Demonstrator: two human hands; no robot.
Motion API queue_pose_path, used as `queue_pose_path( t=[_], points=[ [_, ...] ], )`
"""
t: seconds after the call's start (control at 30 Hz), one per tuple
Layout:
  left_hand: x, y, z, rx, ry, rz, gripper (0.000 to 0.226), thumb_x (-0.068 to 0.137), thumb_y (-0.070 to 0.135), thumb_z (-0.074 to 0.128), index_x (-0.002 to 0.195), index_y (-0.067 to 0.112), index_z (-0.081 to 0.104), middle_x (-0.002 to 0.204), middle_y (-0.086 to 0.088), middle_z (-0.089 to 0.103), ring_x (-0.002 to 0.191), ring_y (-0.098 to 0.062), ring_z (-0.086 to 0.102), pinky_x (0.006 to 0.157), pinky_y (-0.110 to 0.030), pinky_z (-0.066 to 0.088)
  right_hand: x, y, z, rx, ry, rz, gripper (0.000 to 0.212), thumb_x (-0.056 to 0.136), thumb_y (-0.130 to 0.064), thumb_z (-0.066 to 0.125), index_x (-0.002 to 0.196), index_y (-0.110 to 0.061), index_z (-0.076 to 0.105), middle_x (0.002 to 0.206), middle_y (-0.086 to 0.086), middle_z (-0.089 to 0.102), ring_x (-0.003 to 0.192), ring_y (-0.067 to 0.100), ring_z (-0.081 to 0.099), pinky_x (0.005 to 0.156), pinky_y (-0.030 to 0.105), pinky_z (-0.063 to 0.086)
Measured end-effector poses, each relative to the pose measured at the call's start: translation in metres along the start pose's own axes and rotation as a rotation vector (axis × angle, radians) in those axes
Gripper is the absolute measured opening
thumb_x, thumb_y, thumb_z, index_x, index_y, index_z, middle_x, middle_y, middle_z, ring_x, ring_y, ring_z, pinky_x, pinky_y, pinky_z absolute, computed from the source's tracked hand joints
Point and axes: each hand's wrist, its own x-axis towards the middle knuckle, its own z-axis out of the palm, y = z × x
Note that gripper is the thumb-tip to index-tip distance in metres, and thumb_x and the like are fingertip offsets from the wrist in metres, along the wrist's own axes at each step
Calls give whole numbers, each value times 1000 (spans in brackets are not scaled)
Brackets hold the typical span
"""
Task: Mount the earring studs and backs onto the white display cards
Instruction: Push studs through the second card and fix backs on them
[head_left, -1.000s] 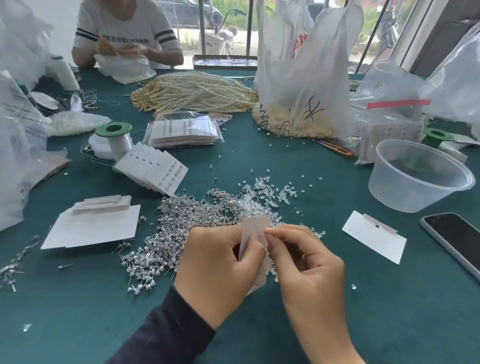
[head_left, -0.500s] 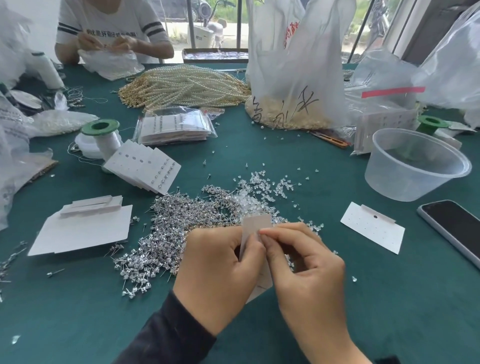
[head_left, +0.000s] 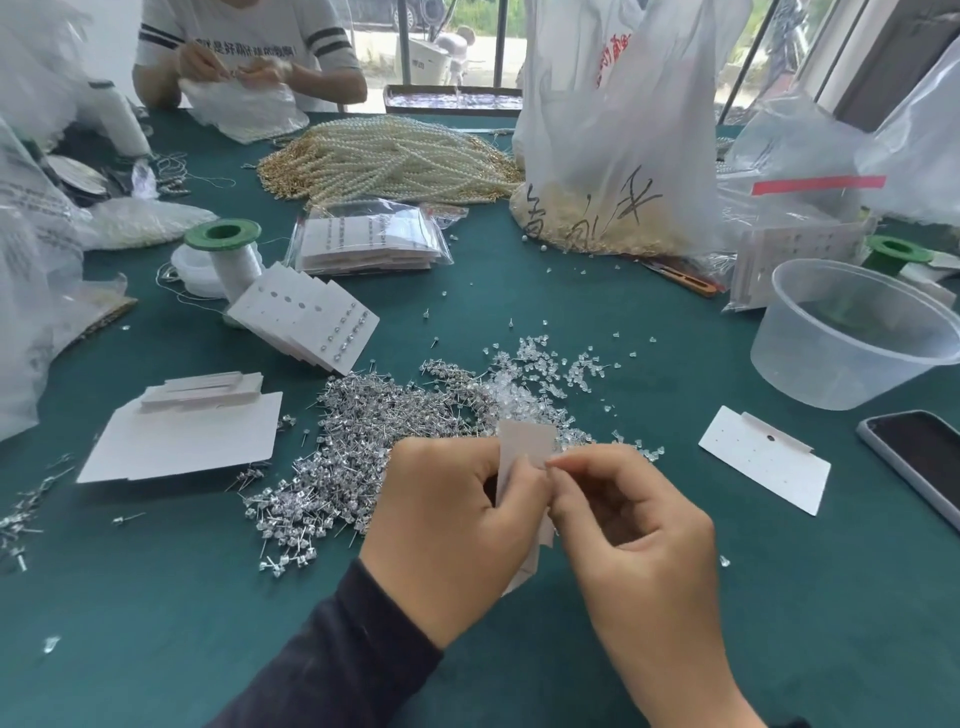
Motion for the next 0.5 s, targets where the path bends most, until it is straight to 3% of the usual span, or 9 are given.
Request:
queue_pose_path(
  t=[0.1,0.2,0.5],
  points=[
    [-1,1,0,67,1,64,36,71,30,46,38,19,35,44,-8,48,37,-10,30,40,-12,17,0,0,1,-12,-3,-12,8,74,-17,63,78,-23,65,69,-5,63,64,11,61,59,15,45],
    [0,0,1,118,12,84,40,72,28,47,36,15,36,31,-1,34,35,-9,24,41,-16,15,0,1,1,-13,13,-17,8,73,-15,64,77,-22,66,71,-4,63,65,13,61,59,19,48],
    [-1,-1,2,24,7,51,41,71,31,46,38,11,35,33,-5,35,36,-10,26,39,-19,19,-1,2,5,-125,54,-102,20,72,-11,65,69,-31,64,76,-13,63,67,6,62,60,15,48]
  ],
)
